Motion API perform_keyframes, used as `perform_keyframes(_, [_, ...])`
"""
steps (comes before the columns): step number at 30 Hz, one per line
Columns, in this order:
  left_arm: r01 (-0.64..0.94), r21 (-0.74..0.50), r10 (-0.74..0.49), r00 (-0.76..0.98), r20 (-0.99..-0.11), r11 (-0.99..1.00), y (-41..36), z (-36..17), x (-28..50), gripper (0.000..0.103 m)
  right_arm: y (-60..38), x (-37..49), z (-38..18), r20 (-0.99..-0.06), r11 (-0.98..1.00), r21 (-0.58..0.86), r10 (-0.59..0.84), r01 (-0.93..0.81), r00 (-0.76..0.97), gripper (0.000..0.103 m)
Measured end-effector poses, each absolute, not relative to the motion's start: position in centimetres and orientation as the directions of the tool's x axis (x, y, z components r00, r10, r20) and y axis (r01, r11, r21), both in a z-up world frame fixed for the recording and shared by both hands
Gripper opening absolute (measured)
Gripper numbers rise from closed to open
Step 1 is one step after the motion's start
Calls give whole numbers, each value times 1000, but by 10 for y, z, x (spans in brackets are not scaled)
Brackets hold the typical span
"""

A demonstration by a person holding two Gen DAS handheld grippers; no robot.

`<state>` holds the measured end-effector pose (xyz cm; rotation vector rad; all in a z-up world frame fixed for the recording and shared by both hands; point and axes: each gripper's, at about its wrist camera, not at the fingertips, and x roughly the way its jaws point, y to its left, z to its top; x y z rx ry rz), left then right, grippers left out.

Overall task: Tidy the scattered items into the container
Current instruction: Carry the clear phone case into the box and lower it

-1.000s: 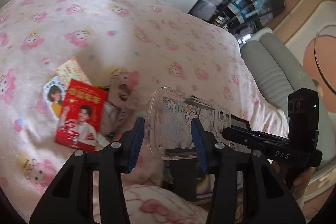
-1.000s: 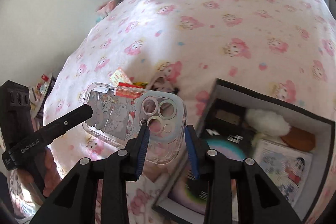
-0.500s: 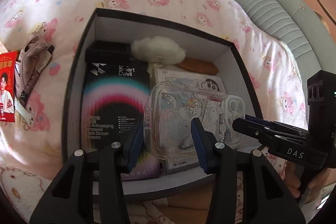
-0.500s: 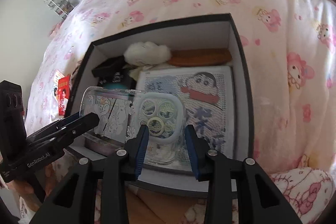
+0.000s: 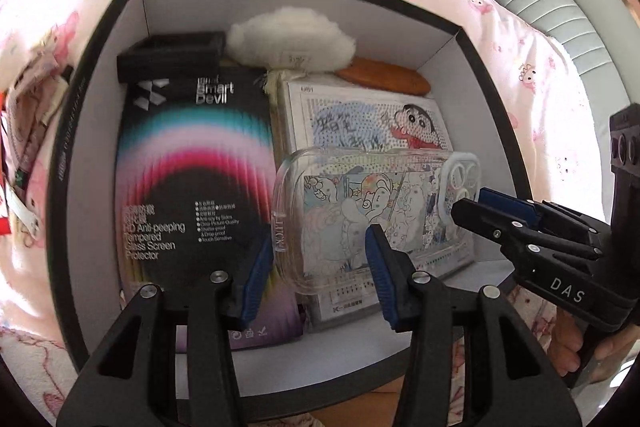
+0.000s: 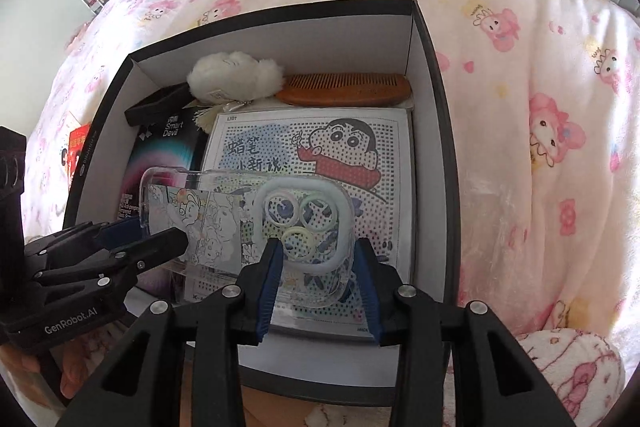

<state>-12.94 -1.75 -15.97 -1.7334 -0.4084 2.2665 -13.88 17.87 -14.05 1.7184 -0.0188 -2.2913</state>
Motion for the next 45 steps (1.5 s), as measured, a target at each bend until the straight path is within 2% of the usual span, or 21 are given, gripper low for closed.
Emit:
perform_keyframes(5, [-34, -381, 378, -231, -897, -924, -17, -162, -128, 48, 176, -137, -141, -942, -962, 161, -217, 223, -258, 34])
perform_keyframes(10, [-17, -400, 392, -247, -886, -916, -27, -153, -127, 48, 187, -135, -134, -929, -957, 222, -266, 188, -258, 34])
perform_keyframes(12, [3, -346, 331, -281, -901, -938, -30, -148, -127, 48, 193, -133, -127, -919, -956, 233, -277, 177, -282, 34])
perform_keyframes(14, [-15, -272, 264, -305, -915, -962, -24, -145, -129, 43, 194, -134, -118, -907, -953, 243, -289, 180, -305, 34])
perform_keyframes(22, [6, -312, 299, -263, -917, -950, -33, -157, -141, 40, 164, -151, -133, -926, -949, 213, -272, 230, -263, 33])
perform_keyframes(28, [-60, -450, 449, -261, -854, -891, -32, -153, -127, 41, 175, -153, -119, -905, -976, 162, -205, 142, -373, 32])
perform_keyframes(33, [-21, -405, 393, -292, -872, -914, -43, -146, -131, 40, 171, -161, -114, -909, -969, 157, -218, 193, -356, 31])
perform_keyframes(37, [-17, -425, 417, -236, -878, -905, -33, -151, -132, 35, 157, -173, -128, -929, -950, 196, -260, 244, -264, 30])
perform_keyframes(45, [-1, -445, 435, -210, -876, -896, -40, -150, -144, 35, 149, -189, -153, -957, -959, 149, -201, 242, -207, 30])
